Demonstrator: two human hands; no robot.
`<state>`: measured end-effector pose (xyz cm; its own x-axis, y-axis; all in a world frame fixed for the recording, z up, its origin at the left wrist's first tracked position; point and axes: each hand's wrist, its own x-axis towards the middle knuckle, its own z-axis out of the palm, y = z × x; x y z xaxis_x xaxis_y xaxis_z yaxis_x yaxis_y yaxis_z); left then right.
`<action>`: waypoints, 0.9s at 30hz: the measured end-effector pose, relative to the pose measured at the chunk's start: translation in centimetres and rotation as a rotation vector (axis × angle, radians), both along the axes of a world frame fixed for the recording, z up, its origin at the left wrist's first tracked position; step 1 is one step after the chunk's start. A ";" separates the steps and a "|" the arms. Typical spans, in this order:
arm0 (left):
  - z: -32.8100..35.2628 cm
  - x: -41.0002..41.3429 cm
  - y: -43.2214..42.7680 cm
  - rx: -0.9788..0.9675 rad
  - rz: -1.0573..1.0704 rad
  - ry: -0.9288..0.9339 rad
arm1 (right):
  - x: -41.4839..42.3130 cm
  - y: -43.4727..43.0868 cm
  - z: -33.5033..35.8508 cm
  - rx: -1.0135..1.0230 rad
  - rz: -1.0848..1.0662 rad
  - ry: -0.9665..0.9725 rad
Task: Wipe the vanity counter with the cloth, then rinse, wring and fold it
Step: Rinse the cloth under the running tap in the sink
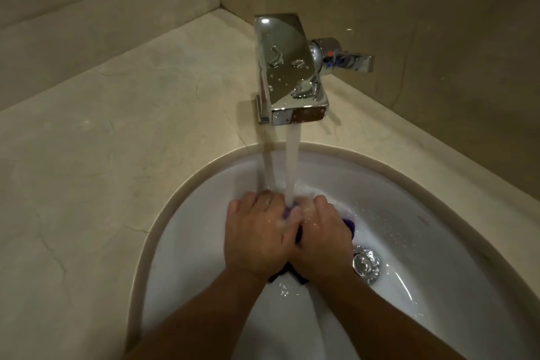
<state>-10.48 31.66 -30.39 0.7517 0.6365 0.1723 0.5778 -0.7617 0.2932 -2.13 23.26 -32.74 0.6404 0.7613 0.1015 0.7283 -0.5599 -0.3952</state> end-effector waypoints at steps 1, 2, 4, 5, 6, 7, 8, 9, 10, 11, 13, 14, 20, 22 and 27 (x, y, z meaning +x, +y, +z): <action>-0.1 0.2 0.1 0.006 0.018 -0.007 | 0.2 0.2 0.4 -0.044 0.029 -0.029; -0.1 0.5 0.2 0.003 0.026 -0.017 | 0.3 0.3 0.9 -0.049 0.056 -0.084; 0.1 0.8 0.3 -0.029 0.015 -0.010 | 0.7 0.1 2.0 -0.064 0.089 -0.082; 0.2 1.1 0.3 -0.052 0.006 0.016 | 1.1 0.1 2.5 -0.156 0.112 -0.005; 0.2 1.2 0.3 -0.067 0.000 0.044 | 1.5 0.0 2.6 -0.230 0.128 0.091; 0.2 1.2 0.4 -0.083 0.003 0.058 | 1.8 -0.1 2.8 -0.266 0.126 0.146; 0.2 1.2 0.4 -0.096 0.011 0.049 | 1.9 -0.1 2.6 -0.269 0.118 0.163; 0.1 1.3 0.4 -0.099 0.018 0.030 | 1.9 0.0 2.4 -0.246 0.102 0.155; 0.0 1.5 0.4 -0.093 0.021 0.013 | 1.8 0.1 2.1 -0.191 0.089 0.125; 0.0 1.6 0.4 -0.087 0.019 0.004 | 1.8 0.1 1.8 -0.156 0.078 0.105; -0.1 1.4 0.3 -0.081 0.020 -0.033 | 1.7 0.1 1.5 -0.131 0.060 0.130; -0.1 1.2 0.3 -0.104 0.012 -0.056 | 1.8 0.0 1.5 -0.127 0.056 0.164; 3.9 0.4 1.5 -0.841 0.198 -0.569 | 1.2 0.3 5.9 0.323 -0.027 0.593; 5.2 -0.1 1.6 -0.957 0.288 -0.667 | 0.8 0.3 7.2 0.505 -0.091 0.841; 3.7 -2.3 0.1 -0.496 0.219 -0.428 | -1.3 -1.9 5.1 0.413 -0.270 0.532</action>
